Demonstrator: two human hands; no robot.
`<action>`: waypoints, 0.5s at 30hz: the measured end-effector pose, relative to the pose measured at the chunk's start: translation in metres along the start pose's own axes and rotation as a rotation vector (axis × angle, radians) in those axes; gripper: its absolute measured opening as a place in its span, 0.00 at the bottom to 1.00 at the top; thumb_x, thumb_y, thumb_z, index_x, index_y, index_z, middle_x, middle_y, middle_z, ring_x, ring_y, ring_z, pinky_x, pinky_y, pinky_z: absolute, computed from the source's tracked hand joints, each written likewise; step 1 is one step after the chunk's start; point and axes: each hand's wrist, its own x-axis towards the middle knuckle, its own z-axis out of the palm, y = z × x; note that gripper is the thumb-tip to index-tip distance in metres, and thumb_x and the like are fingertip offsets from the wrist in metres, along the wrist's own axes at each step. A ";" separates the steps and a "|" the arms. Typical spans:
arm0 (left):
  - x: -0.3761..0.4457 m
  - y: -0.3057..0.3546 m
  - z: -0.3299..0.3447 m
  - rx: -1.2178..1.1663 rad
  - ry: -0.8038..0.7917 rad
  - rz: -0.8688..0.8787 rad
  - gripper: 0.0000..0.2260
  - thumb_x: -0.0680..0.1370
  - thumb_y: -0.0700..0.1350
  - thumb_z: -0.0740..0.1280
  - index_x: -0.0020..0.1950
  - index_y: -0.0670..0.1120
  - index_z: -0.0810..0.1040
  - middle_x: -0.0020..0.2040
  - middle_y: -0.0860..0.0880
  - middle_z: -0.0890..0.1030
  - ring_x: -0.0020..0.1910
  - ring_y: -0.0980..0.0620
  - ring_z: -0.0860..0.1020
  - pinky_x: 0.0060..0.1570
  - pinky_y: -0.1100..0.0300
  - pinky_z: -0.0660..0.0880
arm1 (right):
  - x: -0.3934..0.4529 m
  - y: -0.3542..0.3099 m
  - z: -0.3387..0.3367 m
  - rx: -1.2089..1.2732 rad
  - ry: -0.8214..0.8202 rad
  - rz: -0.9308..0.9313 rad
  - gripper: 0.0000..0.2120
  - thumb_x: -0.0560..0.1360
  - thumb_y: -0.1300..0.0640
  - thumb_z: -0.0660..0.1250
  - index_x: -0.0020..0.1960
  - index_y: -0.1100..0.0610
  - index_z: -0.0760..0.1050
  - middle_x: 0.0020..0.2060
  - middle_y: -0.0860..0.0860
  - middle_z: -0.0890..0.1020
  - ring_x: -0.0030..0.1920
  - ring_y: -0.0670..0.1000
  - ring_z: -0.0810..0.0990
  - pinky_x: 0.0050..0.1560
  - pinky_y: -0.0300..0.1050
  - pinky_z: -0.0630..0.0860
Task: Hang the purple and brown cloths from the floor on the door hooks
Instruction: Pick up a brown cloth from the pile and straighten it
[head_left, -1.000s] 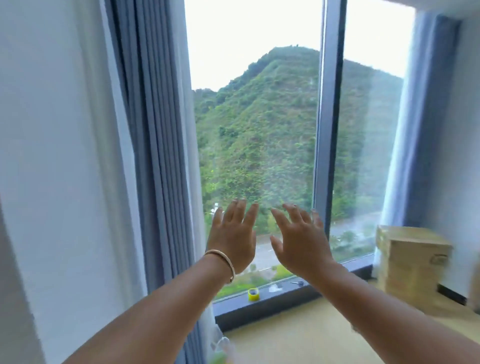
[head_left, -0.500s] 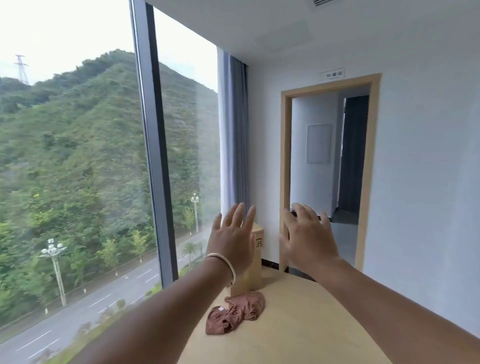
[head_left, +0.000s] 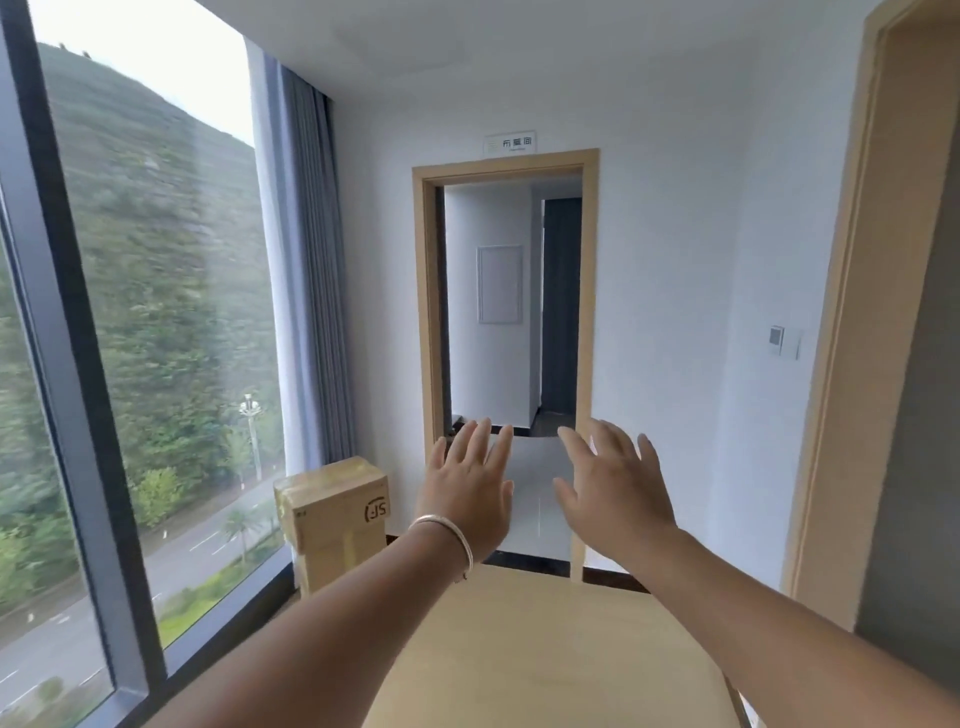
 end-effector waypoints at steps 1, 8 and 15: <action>0.016 -0.002 0.014 0.003 0.002 0.007 0.28 0.81 0.55 0.51 0.78 0.51 0.42 0.79 0.47 0.49 0.78 0.47 0.47 0.75 0.45 0.49 | 0.014 0.007 0.012 -0.013 -0.003 0.007 0.27 0.78 0.44 0.57 0.75 0.49 0.58 0.73 0.52 0.62 0.75 0.53 0.56 0.72 0.58 0.52; 0.138 -0.046 0.100 0.074 0.028 0.065 0.28 0.81 0.56 0.52 0.77 0.51 0.42 0.79 0.46 0.52 0.77 0.44 0.49 0.73 0.43 0.50 | 0.124 0.040 0.098 -0.022 -0.041 0.052 0.27 0.79 0.44 0.57 0.76 0.48 0.56 0.75 0.52 0.60 0.76 0.53 0.54 0.74 0.59 0.50; 0.238 -0.065 0.179 0.037 0.013 0.033 0.28 0.81 0.56 0.51 0.77 0.52 0.44 0.78 0.47 0.53 0.77 0.45 0.50 0.73 0.44 0.53 | 0.214 0.069 0.173 -0.020 -0.061 0.045 0.26 0.79 0.45 0.57 0.75 0.49 0.57 0.74 0.52 0.60 0.75 0.54 0.55 0.74 0.59 0.52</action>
